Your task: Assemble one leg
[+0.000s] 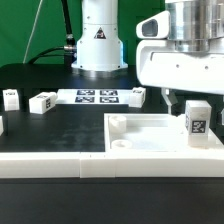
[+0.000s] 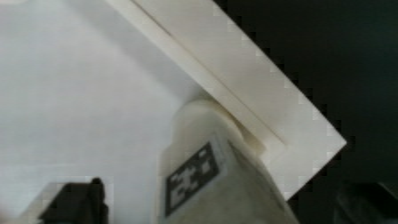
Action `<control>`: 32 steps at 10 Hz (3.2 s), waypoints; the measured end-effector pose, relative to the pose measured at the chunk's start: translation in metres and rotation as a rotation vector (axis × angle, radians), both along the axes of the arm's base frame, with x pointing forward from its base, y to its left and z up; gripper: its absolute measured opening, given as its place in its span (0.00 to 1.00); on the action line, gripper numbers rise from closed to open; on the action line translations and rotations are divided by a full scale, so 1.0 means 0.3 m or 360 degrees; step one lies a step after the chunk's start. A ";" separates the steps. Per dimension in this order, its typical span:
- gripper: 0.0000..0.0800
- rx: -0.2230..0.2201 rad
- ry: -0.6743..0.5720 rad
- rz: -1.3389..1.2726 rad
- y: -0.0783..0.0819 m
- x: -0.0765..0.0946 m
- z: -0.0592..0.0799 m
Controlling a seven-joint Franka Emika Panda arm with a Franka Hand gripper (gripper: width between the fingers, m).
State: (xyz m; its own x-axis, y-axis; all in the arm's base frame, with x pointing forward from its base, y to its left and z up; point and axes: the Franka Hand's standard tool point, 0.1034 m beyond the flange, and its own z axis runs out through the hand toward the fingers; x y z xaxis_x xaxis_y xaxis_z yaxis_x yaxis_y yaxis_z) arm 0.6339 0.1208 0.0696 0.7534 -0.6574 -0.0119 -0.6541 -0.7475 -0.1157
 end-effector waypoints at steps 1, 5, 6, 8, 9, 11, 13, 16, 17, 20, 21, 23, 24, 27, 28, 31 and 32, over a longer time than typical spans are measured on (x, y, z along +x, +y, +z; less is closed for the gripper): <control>0.81 -0.0007 -0.0008 0.0107 0.002 0.001 0.002; 0.81 -0.0124 -0.0036 0.0794 0.008 0.012 0.015; 0.81 -0.0140 -0.0041 0.0843 0.008 0.013 0.016; 0.68 -0.0141 -0.0044 0.0890 0.006 0.013 0.015; 0.50 -0.0141 -0.0044 0.0890 0.006 0.013 0.015; 0.36 -0.0137 -0.0039 0.0826 0.004 0.013 0.014; 0.36 -0.0117 -0.0041 0.0654 0.002 0.013 0.013; 0.36 -0.0065 -0.0017 0.0001 -0.003 0.011 0.010; 0.36 -0.0047 -0.0002 -0.0254 -0.004 0.009 0.009; 0.36 -0.0010 0.0033 -0.0863 0.008 0.005 0.005; 0.36 -0.0004 0.0038 -0.1048 0.011 0.005 0.005; 0.36 0.0041 0.0065 -0.1327 0.007 0.007 0.005; 0.36 0.0057 0.0076 -0.1385 0.006 0.007 0.005; 0.65 0.0070 0.0086 -0.1402 0.011 0.006 0.005; 0.65 0.0061 0.0093 -0.1327 0.015 0.005 0.007; 0.81 0.0018 0.0041 -0.0750 0.017 0.010 0.010; 0.81 -0.0003 0.0020 -0.0505 0.011 0.012 0.009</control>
Offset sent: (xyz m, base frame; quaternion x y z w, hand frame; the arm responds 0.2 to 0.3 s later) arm 0.0064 0.0088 0.0045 -0.0302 -0.0120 -0.2791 0.9597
